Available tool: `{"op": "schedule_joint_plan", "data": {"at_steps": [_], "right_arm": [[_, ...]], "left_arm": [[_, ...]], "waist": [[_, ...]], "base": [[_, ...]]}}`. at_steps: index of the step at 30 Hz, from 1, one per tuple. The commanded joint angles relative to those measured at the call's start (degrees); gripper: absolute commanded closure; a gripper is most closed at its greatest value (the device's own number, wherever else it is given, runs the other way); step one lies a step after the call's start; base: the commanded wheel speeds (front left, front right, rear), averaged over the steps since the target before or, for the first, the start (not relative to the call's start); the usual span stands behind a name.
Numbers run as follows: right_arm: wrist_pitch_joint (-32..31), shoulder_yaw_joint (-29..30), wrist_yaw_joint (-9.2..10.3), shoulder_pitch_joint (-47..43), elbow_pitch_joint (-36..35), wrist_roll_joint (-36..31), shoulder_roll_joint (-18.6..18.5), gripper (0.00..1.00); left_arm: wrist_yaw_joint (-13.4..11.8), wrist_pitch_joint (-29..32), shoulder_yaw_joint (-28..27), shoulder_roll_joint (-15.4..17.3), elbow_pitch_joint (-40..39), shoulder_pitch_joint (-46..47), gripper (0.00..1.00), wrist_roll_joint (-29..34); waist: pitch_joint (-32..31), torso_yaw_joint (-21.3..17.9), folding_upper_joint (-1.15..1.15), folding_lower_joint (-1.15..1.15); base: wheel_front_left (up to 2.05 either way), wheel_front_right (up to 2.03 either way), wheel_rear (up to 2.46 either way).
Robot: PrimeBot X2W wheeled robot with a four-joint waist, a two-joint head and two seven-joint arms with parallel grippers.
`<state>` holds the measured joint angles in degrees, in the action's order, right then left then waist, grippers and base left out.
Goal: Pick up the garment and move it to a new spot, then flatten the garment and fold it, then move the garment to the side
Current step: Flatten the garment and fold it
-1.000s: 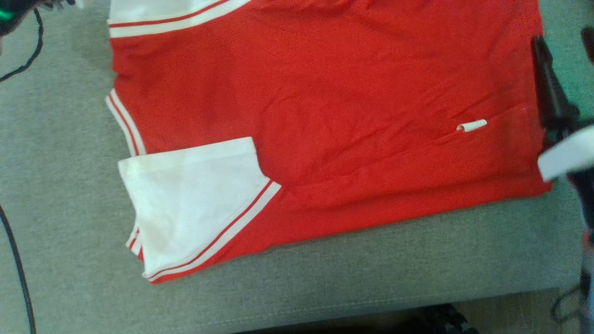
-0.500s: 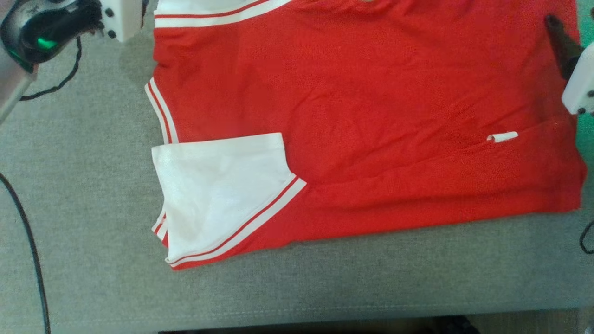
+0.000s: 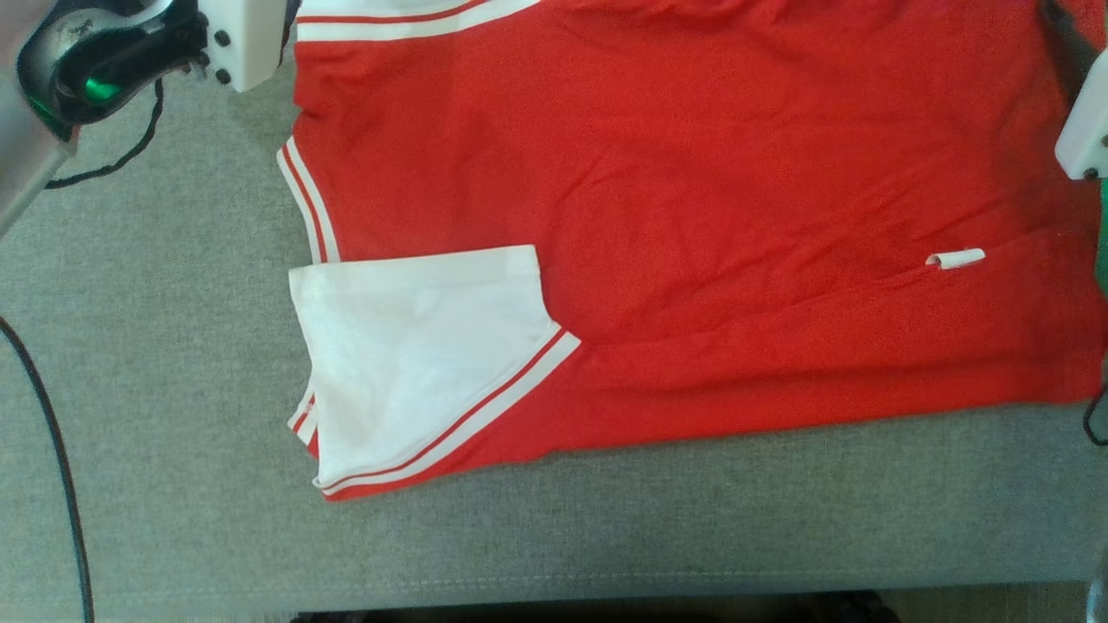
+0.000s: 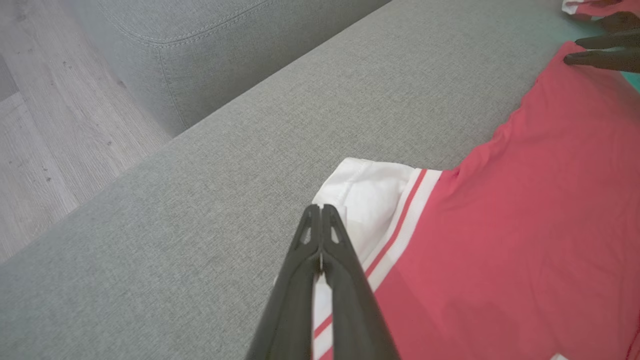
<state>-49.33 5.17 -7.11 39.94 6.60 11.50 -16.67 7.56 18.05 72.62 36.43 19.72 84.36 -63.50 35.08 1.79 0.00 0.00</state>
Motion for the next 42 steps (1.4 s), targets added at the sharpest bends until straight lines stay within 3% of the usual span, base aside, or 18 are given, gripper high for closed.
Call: {"op": "schedule_joint_plan", "data": {"at_steps": [1, 4, 8, 11, 20, 30, 42], "right_arm": [[0.12, -0.71, -0.37, 1.20, -1.78, -0.30, -0.22, 0.31], [0.32, -0.89, -0.37, 1.87, -1.10, -0.42, -0.45, 0.51], [0.78, -1.25, -0.37, 2.88, -0.33, -0.68, -0.99, 0.53], [1.16, -1.98, -0.37, 3.43, 0.14, -0.99, -1.55, 1.00], [1.67, -2.47, -0.37, 3.58, -0.07, -0.42, -2.32, 1.00], [9.14, -1.63, -0.37, 7.14, -0.71, -1.32, -2.36, 1.00], [14.22, 1.59, -0.37, 6.57, 0.30, -3.30, -2.55, 1.00]], "left_arm": [[-0.08, -0.31, -2.38, 2.54, -0.84, 3.74, 1.00, -0.59], [-0.08, -0.42, -1.85, 2.53, -0.90, 4.18, 1.00, -0.95], [-0.08, -0.63, -1.25, 2.59, -0.92, 4.62, 1.00, -1.29], [-0.08, -0.98, -0.75, 2.73, -0.86, 4.82, 1.00, -1.51], [-0.08, -3.08, 0.00, 3.77, -0.73, 5.32, 1.00, -0.34], [-0.08, -15.72, -0.48, 3.75, 2.69, 9.44, 1.00, 3.76], [-0.08, -22.77, -0.33, 2.56, 5.01, 8.42, 1.00, 2.02]], "waist": [[0.07, 0.04, 0.00, 0.00], [0.37, 0.24, 0.00, 0.00], [0.76, 0.55, 0.00, 0.00], [0.96, 0.82, 0.00, 0.00], [0.98, 0.73, 0.00, 0.00], [0.94, 0.12, 0.00, 0.00], [-0.77, 1.49, 0.00, 0.00]], "base": [[0.00, 0.00, 0.00], [0.00, 0.00, 0.00], [0.00, 0.00, 0.00], [0.00, 0.00, 0.00], [0.00, 0.00, 0.00], [0.00, 0.00, 0.00], [0.00, 0.00, 0.00]]}}
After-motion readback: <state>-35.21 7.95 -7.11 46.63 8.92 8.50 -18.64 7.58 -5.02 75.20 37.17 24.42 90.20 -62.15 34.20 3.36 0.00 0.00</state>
